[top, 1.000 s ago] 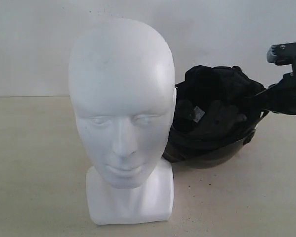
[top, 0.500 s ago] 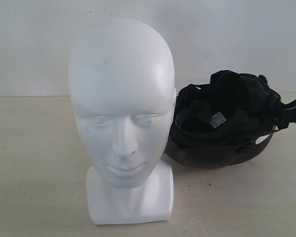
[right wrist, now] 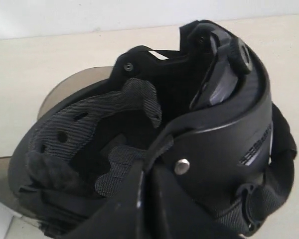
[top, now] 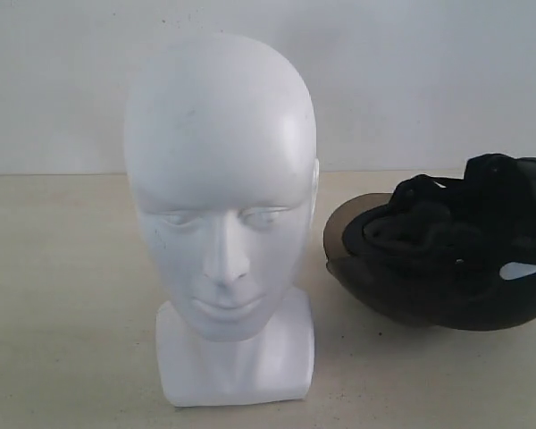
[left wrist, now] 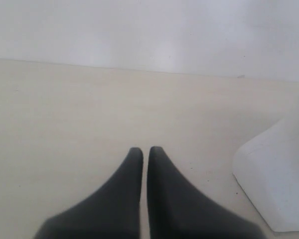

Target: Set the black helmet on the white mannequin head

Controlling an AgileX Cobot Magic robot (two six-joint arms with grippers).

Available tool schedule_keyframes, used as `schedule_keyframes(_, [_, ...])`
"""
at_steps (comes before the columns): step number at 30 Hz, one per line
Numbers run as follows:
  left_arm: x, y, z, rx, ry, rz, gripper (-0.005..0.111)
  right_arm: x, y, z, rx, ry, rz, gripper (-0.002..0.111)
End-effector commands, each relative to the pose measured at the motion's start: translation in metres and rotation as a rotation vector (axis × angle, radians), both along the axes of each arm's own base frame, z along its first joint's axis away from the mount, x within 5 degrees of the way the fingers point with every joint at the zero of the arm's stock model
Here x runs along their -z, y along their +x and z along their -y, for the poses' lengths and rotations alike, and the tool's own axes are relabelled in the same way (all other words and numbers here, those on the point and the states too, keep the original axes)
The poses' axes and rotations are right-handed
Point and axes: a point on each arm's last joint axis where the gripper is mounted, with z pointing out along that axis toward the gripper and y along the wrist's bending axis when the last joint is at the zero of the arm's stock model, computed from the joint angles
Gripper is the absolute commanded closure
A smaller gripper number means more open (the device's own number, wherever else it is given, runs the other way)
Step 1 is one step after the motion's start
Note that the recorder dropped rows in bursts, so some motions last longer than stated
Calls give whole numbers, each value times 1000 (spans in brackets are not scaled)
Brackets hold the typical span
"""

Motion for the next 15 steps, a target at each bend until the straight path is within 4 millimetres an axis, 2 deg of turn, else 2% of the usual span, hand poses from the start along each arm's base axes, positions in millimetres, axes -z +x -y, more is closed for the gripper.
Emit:
schedule_keyframes(1, [1,0,0,-3,-7,2,102,-2,-22,-11,-2,64,29,108])
schedule_keyframes(11, [1,0,0,-3,-7,2,102,19,-58,-26,22,132,14,108])
schedule_keyframes(15, [1,0,0,-3,-7,2,102,20,-67,-32,6,163,28,108])
